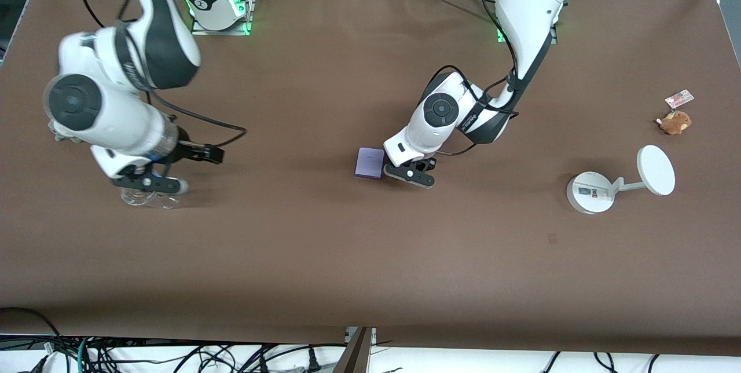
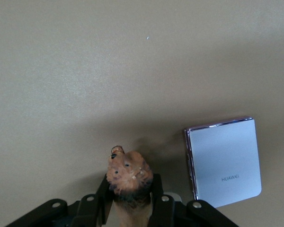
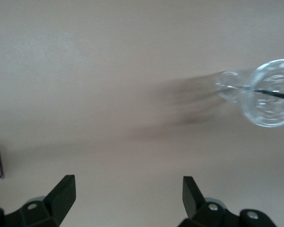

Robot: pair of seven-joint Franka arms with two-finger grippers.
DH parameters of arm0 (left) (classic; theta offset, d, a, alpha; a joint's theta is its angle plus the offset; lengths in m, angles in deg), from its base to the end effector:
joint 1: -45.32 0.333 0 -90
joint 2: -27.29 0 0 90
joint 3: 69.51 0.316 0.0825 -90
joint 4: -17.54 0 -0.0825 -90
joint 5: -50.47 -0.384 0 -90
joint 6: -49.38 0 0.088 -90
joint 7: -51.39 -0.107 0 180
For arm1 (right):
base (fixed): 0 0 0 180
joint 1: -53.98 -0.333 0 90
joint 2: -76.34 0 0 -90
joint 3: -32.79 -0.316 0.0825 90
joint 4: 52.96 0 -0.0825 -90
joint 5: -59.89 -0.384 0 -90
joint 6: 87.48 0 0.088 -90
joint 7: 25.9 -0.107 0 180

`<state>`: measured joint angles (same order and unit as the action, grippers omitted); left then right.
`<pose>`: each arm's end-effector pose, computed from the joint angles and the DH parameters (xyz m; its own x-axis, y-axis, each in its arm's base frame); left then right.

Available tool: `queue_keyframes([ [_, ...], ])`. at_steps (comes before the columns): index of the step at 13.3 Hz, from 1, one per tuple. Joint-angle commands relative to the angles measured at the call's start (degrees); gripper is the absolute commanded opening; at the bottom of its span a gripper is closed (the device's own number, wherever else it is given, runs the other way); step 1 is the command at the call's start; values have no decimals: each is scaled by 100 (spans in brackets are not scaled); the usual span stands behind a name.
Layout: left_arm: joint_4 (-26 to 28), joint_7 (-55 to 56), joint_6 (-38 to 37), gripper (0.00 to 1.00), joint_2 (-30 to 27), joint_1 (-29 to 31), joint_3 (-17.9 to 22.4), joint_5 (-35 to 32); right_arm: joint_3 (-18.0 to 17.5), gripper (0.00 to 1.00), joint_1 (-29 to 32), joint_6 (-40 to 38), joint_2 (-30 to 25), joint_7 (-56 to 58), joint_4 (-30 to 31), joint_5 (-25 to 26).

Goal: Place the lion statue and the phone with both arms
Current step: 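Grasp the lion statue with the left gripper while the right gripper reaches out, then lift the lion with the left gripper while the right gripper reaches the phone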

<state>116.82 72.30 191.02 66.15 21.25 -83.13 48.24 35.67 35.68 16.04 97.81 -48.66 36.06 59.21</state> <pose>0.5449 -0.4013 0.2057 0.9650 -0.2604 0.0297 -0.2619 -0.9547 0.1415 0.6304 0.1790 0.4231 0.9854 -0.1310 -0.1086 -0.1258 -0.9906 0.0535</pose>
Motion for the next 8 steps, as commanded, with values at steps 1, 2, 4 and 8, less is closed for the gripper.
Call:
queue_keyframes([
  [1,-66,-8,-1044,0,-491,60,78,-129,28,100,-322,290,287,-534,-131,-82],
  [2,-102,-25,-1634,0,-676,174,96,-120,28,100,-480,431,410,-762,-131,-82],
  [4,-111,-43,-2575,0,-879,621,96,-129,28,100,-726,782,647,-1158,-131,-82],
  [8,-137,-288,-3222,8,-1056,1902,132,-626,28,100,-1314,1564,1165,-2089,-131,-186],
])
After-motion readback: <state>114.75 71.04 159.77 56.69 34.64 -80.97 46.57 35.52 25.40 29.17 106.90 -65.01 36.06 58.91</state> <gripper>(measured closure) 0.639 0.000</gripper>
